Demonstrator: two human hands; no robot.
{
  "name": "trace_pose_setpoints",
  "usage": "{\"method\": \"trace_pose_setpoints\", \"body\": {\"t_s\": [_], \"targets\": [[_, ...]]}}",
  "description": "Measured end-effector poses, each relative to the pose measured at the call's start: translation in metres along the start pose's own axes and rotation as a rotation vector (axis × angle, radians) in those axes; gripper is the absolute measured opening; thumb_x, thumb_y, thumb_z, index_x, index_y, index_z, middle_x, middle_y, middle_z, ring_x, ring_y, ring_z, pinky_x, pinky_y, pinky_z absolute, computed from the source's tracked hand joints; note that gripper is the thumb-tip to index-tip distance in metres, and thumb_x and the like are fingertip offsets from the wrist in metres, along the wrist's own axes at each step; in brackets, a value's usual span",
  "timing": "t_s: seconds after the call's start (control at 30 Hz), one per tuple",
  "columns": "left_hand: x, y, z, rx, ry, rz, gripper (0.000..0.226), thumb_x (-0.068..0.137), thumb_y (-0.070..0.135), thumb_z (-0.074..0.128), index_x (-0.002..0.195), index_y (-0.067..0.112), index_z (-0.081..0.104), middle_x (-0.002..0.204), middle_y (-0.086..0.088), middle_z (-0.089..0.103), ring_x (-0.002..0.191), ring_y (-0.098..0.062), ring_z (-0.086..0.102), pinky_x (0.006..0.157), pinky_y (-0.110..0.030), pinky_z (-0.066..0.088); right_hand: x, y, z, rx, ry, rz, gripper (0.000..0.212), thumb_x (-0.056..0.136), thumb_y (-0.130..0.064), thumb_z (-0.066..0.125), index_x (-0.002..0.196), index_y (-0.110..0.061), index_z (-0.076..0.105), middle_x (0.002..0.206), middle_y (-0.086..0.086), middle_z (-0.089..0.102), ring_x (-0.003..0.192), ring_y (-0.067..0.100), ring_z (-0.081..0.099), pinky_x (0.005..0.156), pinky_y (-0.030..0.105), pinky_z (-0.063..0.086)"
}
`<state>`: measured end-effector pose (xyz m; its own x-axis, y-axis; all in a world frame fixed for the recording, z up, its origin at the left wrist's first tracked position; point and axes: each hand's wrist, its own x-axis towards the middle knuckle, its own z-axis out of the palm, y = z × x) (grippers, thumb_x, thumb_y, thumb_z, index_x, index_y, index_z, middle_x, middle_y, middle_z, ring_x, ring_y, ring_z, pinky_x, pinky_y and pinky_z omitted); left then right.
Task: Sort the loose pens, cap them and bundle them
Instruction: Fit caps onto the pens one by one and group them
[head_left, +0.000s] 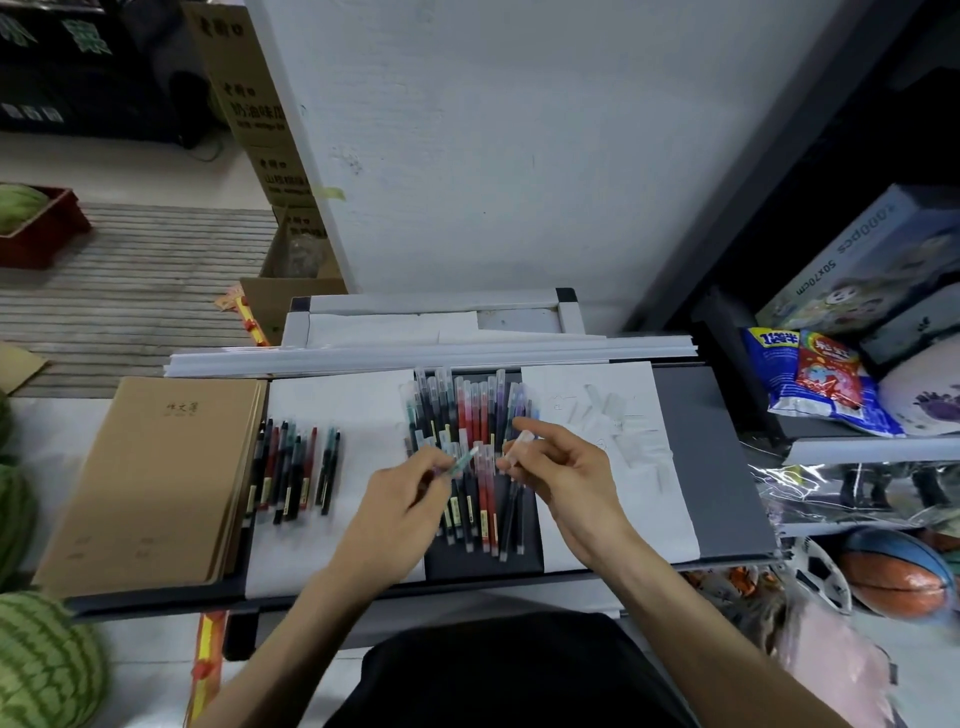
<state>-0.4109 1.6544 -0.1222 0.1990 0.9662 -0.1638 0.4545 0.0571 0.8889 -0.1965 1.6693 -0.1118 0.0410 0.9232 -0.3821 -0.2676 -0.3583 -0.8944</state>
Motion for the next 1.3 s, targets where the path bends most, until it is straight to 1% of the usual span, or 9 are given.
{"method": "trace_pose_setpoints", "body": {"t_s": [0.13, 0.27, 0.53, 0.63, 0.73, 0.87, 1.07, 1.17, 1.3], "targets": [[-0.007, 0.012, 0.008, -0.075, 0.037, 0.043, 0.017, 0.105, 0.041, 0.053, 0.102, 0.03, 0.065, 0.063, 0.001, 0.052, 0.052, -0.007, 0.04, 0.05, -0.018, 0.032, -0.003, -0.006, 0.006, 0.123, -0.021, 0.009, 0.025, 0.097, 0.001, 0.066, 0.12, -0.007, 0.074, 0.101, 0.027, 0.073, 0.1, 0.032, 0.074, 0.083, 0.028, 0.058], [-0.009, 0.017, 0.007, -0.108, 0.038, 0.065, 0.015, 0.107, 0.037, 0.056, 0.102, 0.028, 0.067, 0.065, -0.005, 0.052, 0.053, -0.008, 0.039, 0.05, -0.018, 0.032, -0.007, -0.012, 0.01, 0.153, -0.076, -0.005, 0.025, 0.096, 0.002, 0.066, 0.12, -0.005, 0.073, 0.104, 0.024, 0.075, 0.099, 0.027, 0.075, 0.083, 0.027, 0.059], [-0.009, 0.021, 0.008, -0.102, 0.045, 0.068, 0.014, 0.107, 0.034, 0.056, 0.101, 0.029, 0.067, 0.063, 0.005, 0.051, 0.053, -0.007, 0.042, 0.051, -0.014, 0.032, -0.012, -0.019, 0.012, 0.162, -0.076, -0.042, 0.023, 0.096, 0.001, 0.066, 0.119, -0.001, 0.069, 0.106, 0.025, 0.075, 0.099, 0.028, 0.074, 0.083, 0.028, 0.06], [-0.009, 0.021, 0.011, -0.101, 0.043, 0.067, 0.014, 0.107, 0.033, 0.056, 0.1, 0.031, 0.068, 0.062, 0.008, 0.051, 0.053, -0.005, 0.042, 0.051, -0.012, 0.032, -0.015, -0.021, 0.012, 0.02, -0.088, -0.091, 0.02, 0.096, 0.0, 0.069, 0.115, -0.005, 0.072, 0.102, 0.02, 0.077, 0.098, 0.028, 0.075, 0.084, 0.03, 0.06], [-0.007, 0.021, 0.013, -0.056, 0.045, 0.079, 0.015, 0.107, 0.033, 0.057, 0.098, 0.036, 0.068, 0.063, 0.011, 0.054, 0.054, -0.006, 0.045, 0.053, -0.012, 0.034, -0.018, -0.021, 0.014, -0.207, -0.122, -0.171, 0.02, 0.094, -0.001, 0.073, 0.11, -0.012, 0.075, 0.096, 0.01, 0.079, 0.092, 0.018, 0.075, 0.083, 0.026, 0.059], [-0.006, 0.019, 0.012, 0.039, 0.063, 0.078, 0.016, 0.106, 0.03, 0.058, 0.097, 0.037, 0.07, 0.066, 0.011, 0.059, 0.057, -0.01, 0.05, 0.054, -0.016, 0.037, -0.021, -0.017, 0.016, -0.27, -0.074, -0.178, 0.021, 0.092, -0.005, 0.076, 0.107, -0.02, 0.078, 0.092, 0.004, 0.079, 0.093, 0.015, 0.076, 0.083, 0.022, 0.058], [-0.004, 0.025, 0.018, 0.274, 0.095, 0.106, 0.018, 0.106, 0.038, 0.055, 0.1, 0.034, 0.072, 0.067, 0.016, 0.061, 0.064, -0.011, 0.057, 0.057, -0.026, 0.039, -0.031, 0.001, 0.018, -0.057, 0.074, -0.145, 0.023, 0.09, 0.002, 0.075, 0.106, -0.015, 0.08, 0.093, 0.008, 0.081, 0.094, 0.02, 0.078, 0.084, 0.021, 0.059], [-0.004, 0.031, 0.022, 0.412, 0.145, 0.196, 0.024, 0.106, 0.039, 0.051, 0.105, 0.032, 0.074, 0.081, 0.016, 0.07, 0.071, -0.01, 0.063, 0.063, -0.034, 0.05, -0.031, 0.006, 0.016, 0.001, 0.14, -0.134, 0.025, 0.089, 0.004, 0.075, 0.106, -0.013, 0.08, 0.09, 0.011, 0.08, 0.09, 0.022, 0.078, 0.081, 0.021, 0.059], [-0.005, 0.036, 0.028, 0.494, 0.182, 0.247, 0.029, 0.103, 0.037, 0.048, 0.105, 0.028, 0.075, 0.089, 0.009, 0.075, 0.077, -0.02, 0.069, 0.063, -0.042, 0.056, -0.03, 0.009, 0.014, 0.026, 0.182, -0.116, 0.026, 0.089, 0.005, 0.075, 0.106, -0.013, 0.08, 0.089, 0.013, 0.08, 0.087, 0.022, 0.078, 0.081, 0.024, 0.06]]}}
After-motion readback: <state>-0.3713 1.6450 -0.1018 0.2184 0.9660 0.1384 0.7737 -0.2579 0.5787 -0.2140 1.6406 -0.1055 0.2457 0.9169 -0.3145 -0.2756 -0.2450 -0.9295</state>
